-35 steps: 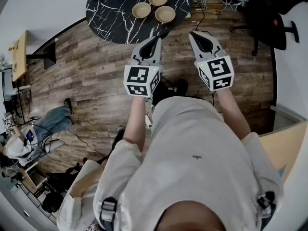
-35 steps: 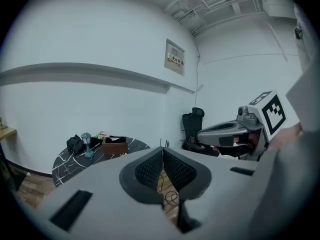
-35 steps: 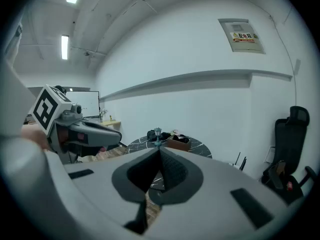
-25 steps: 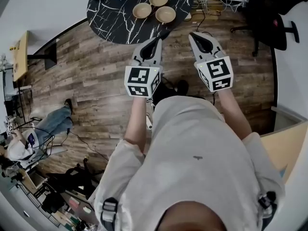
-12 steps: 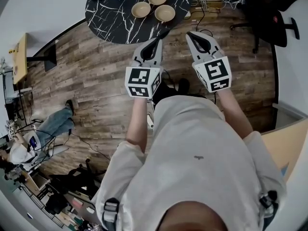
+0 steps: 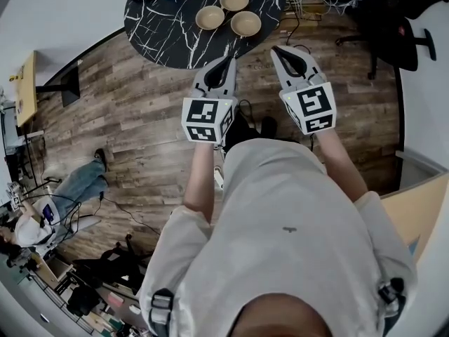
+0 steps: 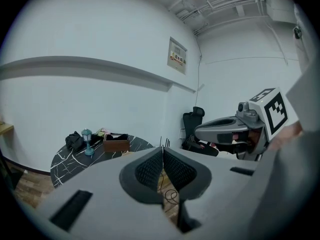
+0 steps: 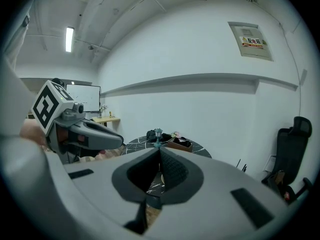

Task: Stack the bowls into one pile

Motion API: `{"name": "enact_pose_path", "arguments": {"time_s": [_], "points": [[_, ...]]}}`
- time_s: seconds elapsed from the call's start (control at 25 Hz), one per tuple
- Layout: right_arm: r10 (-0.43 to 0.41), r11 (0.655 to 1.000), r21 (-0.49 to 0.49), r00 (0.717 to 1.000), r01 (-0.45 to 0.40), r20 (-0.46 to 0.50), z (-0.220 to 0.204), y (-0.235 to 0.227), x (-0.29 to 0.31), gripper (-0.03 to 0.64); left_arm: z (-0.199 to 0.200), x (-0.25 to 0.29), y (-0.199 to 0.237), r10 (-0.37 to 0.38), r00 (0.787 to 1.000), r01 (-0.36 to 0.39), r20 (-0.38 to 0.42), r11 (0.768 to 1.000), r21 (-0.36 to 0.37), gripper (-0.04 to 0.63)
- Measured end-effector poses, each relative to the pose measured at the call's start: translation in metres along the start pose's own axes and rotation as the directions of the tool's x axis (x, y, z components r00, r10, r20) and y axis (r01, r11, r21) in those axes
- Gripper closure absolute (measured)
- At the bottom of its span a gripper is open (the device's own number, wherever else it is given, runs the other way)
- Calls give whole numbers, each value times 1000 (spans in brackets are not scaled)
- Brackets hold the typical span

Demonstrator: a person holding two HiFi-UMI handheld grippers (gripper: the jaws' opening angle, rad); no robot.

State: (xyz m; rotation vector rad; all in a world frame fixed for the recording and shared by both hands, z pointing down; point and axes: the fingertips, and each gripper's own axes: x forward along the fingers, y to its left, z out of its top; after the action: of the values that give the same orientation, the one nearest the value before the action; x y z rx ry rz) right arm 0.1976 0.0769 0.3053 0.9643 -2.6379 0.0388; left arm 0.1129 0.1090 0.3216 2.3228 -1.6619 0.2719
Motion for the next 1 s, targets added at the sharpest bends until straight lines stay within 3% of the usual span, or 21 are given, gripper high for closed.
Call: {"name": "enact_pose_path", "arguments": {"time_s": [0.48, 1.0], "points": [[3, 1000, -9, 999, -3, -42, 15, -5, 65, 597, 13, 36, 62, -24, 1000, 23, -19, 1000, -19, 588], [-34, 999, 5, 993, 35, -110, 25, -14, 135, 529, 32, 75, 118, -122, 992, 122, -36, 993, 2, 588]]}}
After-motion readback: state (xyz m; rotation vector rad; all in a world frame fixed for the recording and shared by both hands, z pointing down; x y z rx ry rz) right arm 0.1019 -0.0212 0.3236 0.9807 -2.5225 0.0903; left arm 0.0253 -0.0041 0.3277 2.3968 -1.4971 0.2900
